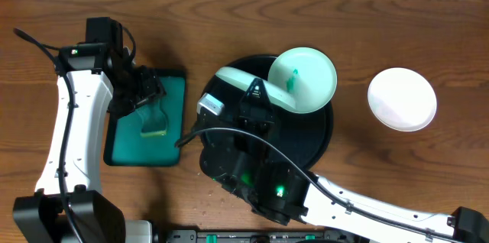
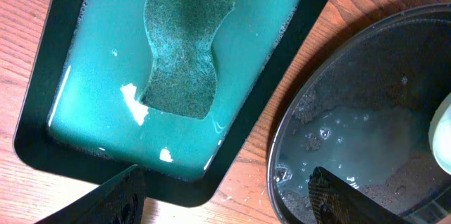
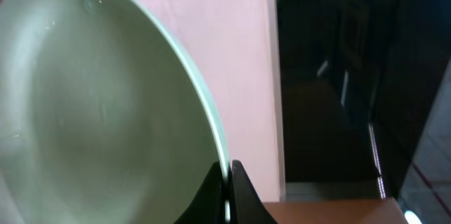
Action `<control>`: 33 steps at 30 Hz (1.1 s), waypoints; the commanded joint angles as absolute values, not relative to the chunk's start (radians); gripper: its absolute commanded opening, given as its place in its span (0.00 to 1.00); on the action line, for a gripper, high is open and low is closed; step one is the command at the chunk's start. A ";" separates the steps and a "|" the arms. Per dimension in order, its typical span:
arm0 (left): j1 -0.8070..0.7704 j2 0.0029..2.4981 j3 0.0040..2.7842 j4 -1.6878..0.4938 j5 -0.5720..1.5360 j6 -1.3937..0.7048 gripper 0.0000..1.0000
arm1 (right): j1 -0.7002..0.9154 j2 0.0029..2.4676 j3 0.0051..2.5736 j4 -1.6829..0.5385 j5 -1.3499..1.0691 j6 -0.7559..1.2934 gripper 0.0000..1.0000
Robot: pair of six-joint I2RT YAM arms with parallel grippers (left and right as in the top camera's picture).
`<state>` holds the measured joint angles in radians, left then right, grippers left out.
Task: Clean dirty plates on tray and stack at the side
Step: 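Lift and tilt the green plate upright with the right gripper, then carry the green plate right and stack it on the white plate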
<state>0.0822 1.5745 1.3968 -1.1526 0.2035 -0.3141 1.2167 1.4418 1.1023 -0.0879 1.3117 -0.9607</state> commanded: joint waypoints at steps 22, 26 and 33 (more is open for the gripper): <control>0.081 1.563 1.409 -1.161 0.191 -0.310 0.75 | 0.747 1.426 1.118 -0.553 0.138 0.447 0.02; 0.081 1.563 1.409 -1.163 0.191 -0.310 0.75 | 0.560 1.378 1.118 -0.523 -0.086 0.509 0.01; 0.081 1.563 1.409 -1.162 0.191 -0.310 0.75 | 0.152 1.340 1.118 -0.652 -0.125 0.546 0.01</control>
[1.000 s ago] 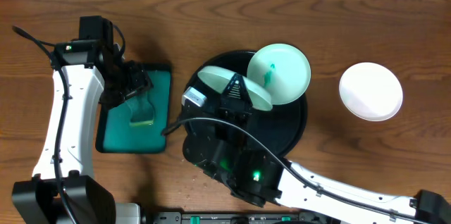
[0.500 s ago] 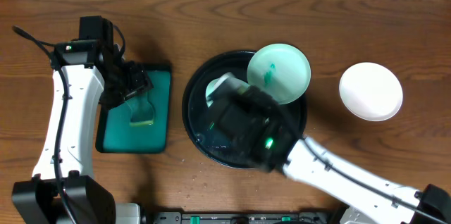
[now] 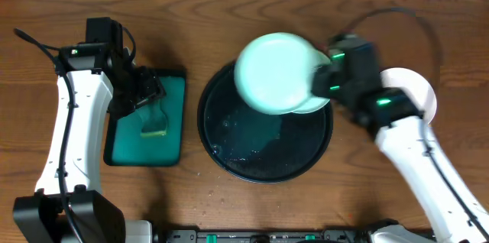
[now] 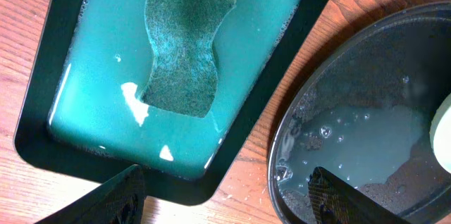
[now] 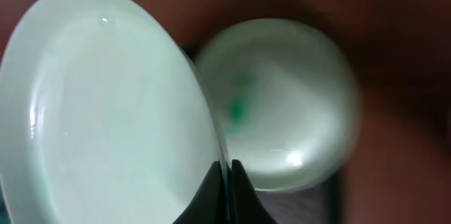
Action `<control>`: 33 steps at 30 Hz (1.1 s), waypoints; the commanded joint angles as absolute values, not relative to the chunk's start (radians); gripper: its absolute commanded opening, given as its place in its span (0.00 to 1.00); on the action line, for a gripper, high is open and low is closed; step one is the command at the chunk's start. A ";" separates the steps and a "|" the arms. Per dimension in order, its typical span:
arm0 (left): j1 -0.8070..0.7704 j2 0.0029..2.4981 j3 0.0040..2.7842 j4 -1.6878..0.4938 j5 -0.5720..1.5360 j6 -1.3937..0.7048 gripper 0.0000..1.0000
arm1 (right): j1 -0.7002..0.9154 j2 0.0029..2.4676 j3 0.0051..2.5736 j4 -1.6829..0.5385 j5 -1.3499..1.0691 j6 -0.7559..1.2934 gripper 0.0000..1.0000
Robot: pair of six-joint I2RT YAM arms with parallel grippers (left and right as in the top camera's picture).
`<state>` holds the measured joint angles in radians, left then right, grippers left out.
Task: Clean dirty plates on tray and stack at the side
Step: 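Carry the green plate right and stack it on the white plate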
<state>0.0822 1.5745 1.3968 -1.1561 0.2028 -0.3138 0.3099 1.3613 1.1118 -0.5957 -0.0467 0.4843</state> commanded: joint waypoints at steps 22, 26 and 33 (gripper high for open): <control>0.081 1.563 1.409 -1.162 0.191 -0.311 0.75 | -0.678 1.544 1.098 -0.811 -0.110 0.542 0.02; 0.081 1.563 1.409 -1.162 0.191 -0.311 0.75 | -0.673 1.608 1.098 -0.794 -0.113 0.542 0.02; 0.081 1.564 1.409 -1.162 0.191 -0.311 0.75 | -0.672 1.669 1.098 -0.785 -0.149 0.532 0.08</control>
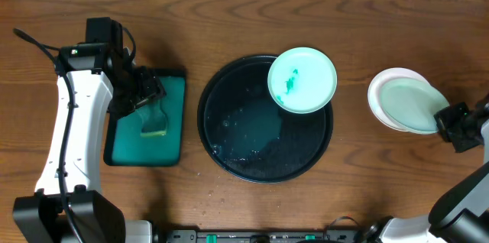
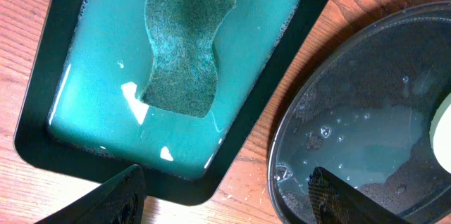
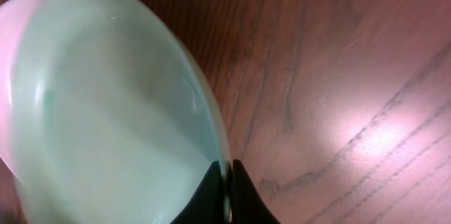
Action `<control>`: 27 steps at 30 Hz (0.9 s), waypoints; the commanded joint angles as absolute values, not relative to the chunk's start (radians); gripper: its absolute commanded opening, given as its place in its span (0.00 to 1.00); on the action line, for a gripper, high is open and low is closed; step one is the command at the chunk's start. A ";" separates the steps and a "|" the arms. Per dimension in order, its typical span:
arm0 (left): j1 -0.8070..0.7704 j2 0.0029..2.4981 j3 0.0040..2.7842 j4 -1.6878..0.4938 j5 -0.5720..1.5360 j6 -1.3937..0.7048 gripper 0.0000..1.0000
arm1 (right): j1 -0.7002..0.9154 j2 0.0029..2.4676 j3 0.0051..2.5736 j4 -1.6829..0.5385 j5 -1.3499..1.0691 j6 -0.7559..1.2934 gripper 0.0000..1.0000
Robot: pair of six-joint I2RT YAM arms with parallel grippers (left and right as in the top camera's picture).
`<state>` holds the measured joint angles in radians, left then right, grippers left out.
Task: Clean dirty plates on tray and stack at the side
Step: 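Carry the green plate right and stack it on the white plate, then release the plate and move right gripper to the remaining green plate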
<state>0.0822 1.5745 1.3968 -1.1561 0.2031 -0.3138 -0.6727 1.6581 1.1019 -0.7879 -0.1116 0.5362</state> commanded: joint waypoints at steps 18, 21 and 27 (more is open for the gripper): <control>0.081 1.564 1.409 -1.162 0.191 -0.311 0.75 | -0.414 1.504 1.098 -0.674 -0.646 0.149 0.64; 0.081 1.564 1.409 -1.163 0.191 -0.311 0.75 | -0.304 1.531 1.098 -0.658 -0.543 0.114 0.77; 0.081 1.563 1.409 -1.164 0.191 -0.311 0.75 | -0.165 1.640 1.098 -0.564 -0.506 0.092 0.77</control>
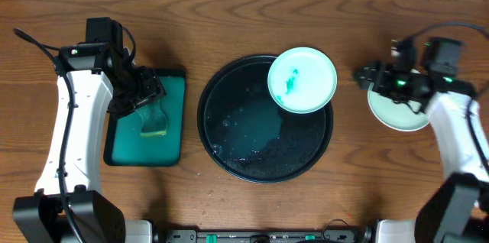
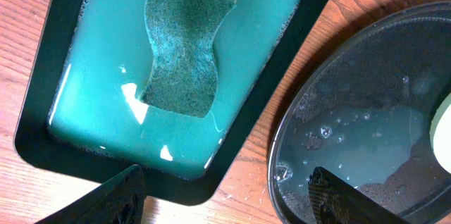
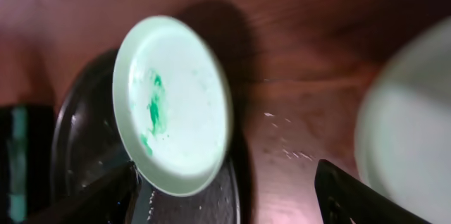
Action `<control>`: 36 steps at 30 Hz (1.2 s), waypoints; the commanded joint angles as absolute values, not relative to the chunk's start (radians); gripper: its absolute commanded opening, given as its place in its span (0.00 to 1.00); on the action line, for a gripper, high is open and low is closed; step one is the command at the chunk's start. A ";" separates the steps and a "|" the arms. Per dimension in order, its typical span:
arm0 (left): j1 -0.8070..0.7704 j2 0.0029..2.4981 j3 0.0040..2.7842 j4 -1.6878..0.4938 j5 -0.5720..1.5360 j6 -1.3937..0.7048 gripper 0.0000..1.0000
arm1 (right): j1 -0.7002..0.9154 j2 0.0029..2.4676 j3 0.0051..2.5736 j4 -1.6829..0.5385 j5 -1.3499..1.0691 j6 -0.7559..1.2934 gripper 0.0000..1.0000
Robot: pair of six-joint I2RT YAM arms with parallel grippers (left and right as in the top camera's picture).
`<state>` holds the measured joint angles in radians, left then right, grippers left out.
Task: Clean dirty plates on tray and stack at the side
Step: 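Release the plate and move right gripper to the remaining green plate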
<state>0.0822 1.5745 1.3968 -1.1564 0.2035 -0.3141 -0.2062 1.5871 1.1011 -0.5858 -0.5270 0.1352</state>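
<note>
A pale green plate with green smears [image 1: 302, 79] [image 3: 173, 104] lies on the upper right of the round black tray [image 1: 260, 151] [image 3: 84, 153]. A clean pale green plate [image 1: 403, 113] [image 3: 409, 125] rests on the white plate at the right side. My right gripper [image 1: 367, 75] [image 3: 225, 192] is open and empty over the wood between the tray and that stack. My left gripper [image 1: 141, 90] [image 2: 225, 196] is open above the teal basin [image 1: 122, 140] [image 2: 42, 146], where the green sponge [image 1: 153, 121] [image 2: 184, 55] lies in the water.
Soapy water [image 2: 359, 139] pools in the black tray. Brown wooden table [image 1: 382, 189] all round. The left arm [image 1: 69, 121] runs down the left side and the right arm [image 1: 458, 136] down the right edge.
My right gripper has let go of the pale green plate, which now lies on the white plate. The gripper has moved left and stands open between stack and tray. The left arm is unchanged.
My right gripper held a pale green plate over the tray, then carried it above the tray's middle, then tilted it onto the white plate at the right. Now that plate rests there and the gripper is open. The left gripper stayed open over the basin throughout.
</note>
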 commanded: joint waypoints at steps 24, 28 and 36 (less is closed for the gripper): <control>0.081 1.563 1.409 -1.163 0.191 -0.311 0.75 | -0.012 1.962 1.098 -0.241 -0.529 0.277 0.23; 0.081 1.563 1.409 -1.163 0.191 -0.311 0.75 | -0.006 1.961 1.098 -0.243 -0.530 0.286 0.07; 0.081 1.564 1.409 -1.163 0.191 -0.311 0.75 | 0.000 1.927 1.098 -0.294 -0.643 0.295 0.02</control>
<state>0.0822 1.5745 1.3968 -1.1564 0.2035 -0.3141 -0.0208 1.9465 1.1049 -0.2634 -0.5697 0.2821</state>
